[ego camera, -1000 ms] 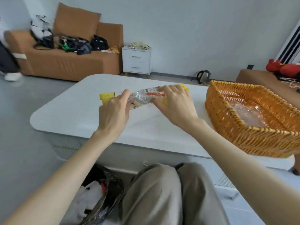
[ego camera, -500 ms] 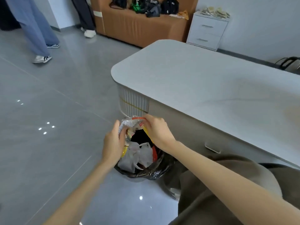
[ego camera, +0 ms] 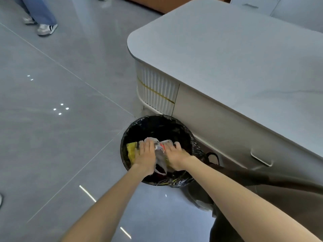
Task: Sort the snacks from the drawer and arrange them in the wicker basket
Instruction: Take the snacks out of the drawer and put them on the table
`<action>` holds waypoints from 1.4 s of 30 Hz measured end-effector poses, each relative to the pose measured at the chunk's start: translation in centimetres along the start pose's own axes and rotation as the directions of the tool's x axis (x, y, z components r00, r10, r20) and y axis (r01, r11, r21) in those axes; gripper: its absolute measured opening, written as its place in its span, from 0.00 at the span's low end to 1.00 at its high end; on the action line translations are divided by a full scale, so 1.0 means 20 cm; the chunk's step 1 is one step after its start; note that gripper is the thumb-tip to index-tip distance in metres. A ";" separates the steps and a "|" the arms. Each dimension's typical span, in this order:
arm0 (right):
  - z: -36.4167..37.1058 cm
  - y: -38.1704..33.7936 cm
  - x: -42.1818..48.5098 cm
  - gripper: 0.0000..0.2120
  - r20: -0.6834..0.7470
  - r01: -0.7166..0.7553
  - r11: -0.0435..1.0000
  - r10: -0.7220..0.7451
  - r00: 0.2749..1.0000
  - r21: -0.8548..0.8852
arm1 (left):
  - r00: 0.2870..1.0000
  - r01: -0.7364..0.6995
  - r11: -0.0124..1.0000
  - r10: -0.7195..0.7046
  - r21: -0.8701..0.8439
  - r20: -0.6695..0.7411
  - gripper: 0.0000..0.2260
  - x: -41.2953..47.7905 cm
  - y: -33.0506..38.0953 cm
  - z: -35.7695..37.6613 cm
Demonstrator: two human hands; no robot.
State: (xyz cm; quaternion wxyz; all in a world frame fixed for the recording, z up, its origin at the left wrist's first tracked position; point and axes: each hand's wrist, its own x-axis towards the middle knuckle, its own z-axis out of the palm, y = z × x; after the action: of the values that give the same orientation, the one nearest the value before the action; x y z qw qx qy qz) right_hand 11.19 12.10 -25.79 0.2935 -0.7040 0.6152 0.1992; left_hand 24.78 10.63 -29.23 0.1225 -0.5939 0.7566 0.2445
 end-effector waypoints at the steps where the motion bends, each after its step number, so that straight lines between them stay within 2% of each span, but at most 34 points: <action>1: 0.00 0.01 0.01 0.38 0.006 0.001 0.996 0.000 1.000 -0.093 | 0.999 0.017 0.994 -0.020 0.104 0.032 0.44 0.03 -0.01 0.02; 4: 0.02 0.01 0.04 0.36 0.033 0.016 0.984 -0.011 0.999 -0.179 | 0.991 0.061 0.960 -0.092 0.274 0.102 0.48 0.08 -0.04 0.07; 5: 0.03 0.01 0.05 0.35 0.071 0.026 0.983 -0.014 0.997 -0.179 | 0.991 0.021 0.939 -0.066 0.344 0.120 0.49 0.09 -0.05 0.08; 8: 0.08 0.03 0.09 0.36 0.194 0.030 0.979 0.010 0.981 -0.204 | 0.976 -0.046 0.927 -0.037 0.372 0.213 0.45 0.12 -0.05 0.08; 9: 0.08 0.03 0.08 0.36 0.220 0.033 0.973 0.019 0.975 -0.229 | 0.969 -0.061 0.938 -0.026 0.342 0.244 0.42 0.13 -0.04 0.07; 10: 0.08 0.04 0.08 0.36 0.243 0.037 0.967 0.026 0.970 -0.252 | 0.959 -0.032 0.970 -0.038 0.241 0.282 0.37 0.14 -0.03 0.06; 12: 0.06 0.04 0.06 0.35 0.255 0.044 0.951 0.037 0.966 -0.305 | 0.940 0.097 0.992 -0.064 -0.083 0.335 0.26 0.16 -0.01 0.05; 14: 0.02 0.06 0.03 0.29 0.184 0.060 0.927 0.010 0.983 -0.371 | 0.950 0.147 0.942 -0.050 -0.301 0.308 0.24 0.17 -0.02 0.03; 15: -0.01 0.08 0.01 0.24 0.115 0.059 0.918 -0.015 0.993 -0.391 | 0.962 0.136 0.935 -0.045 -0.329 0.269 0.27 0.18 -0.02 0.03; 17: -0.05 0.12 -0.02 0.18 -0.073 0.043 0.897 -0.083 0.994 -0.439 | 0.962 0.151 0.935 -0.064 -0.321 0.266 0.27 0.19 -0.01 0.04; 20: -0.08 0.21 -0.07 0.21 -0.298 -0.004 0.882 -0.154 0.942 -0.471 | 0.950 0.182 0.962 -0.119 -0.202 0.290 0.23 0.17 0.06 0.11; 24: -0.01 0.29 -0.15 0.28 -0.358 -0.046 0.955 -0.065 0.931 -0.294 | 0.914 0.215 0.976 -0.189 -0.036 0.359 0.28 0.15 0.13 0.15; 26: 0.03 0.30 -0.17 0.29 -0.391 -0.012 0.990 -0.044 0.919 -0.139 | 0.890 0.200 0.976 -0.216 0.082 0.400 0.34 0.16 0.15 0.19; 28: 0.07 0.31 -0.17 0.31 -0.424 0.021 1.000 -0.018 0.905 0.003 | 0.885 0.189 0.971 -0.234 0.148 0.402 0.34 0.17 0.16 0.20; 31: 0.11 0.32 -0.17 0.36 -0.424 0.021 0.994 0.028 0.905 0.110 | 0.941 0.120 0.963 -0.188 0.242 0.281 0.28 0.16 0.15 0.16; 33: 0.13 0.32 -0.17 0.36 -0.451 0.013 0.984 0.069 0.890 0.177 | 0.987 0.062 0.964 -0.098 0.257 0.131 0.24 0.12 0.12 0.12; 35: 0.13 0.30 -0.19 0.34 -0.492 -0.015 0.976 0.122 0.862 0.216 | 1.000 -0.021 0.975 0.022 0.223 -0.003 0.21 0.07 0.10 0.08; 38: 0.12 0.27 -0.22 0.33 -0.480 -0.058 0.953 0.202 0.854 0.298 | 0.962 -0.127 0.978 0.162 0.164 -0.219 0.20 -0.02 0.08 0.04; 42: 0.10 0.24 -0.21 0.35 -0.352 -0.153 0.917 0.290 0.890 0.368 | 0.881 -0.108 0.992 0.128 0.069 -0.455 0.22 -0.13 0.01 -0.01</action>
State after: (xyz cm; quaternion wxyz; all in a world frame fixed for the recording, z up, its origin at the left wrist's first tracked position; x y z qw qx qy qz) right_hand 5.88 16.18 -25.51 0.2503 -0.5946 0.7638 -0.0221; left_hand 25.28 12.69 -27.76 -0.0622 -0.5849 0.8038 0.0890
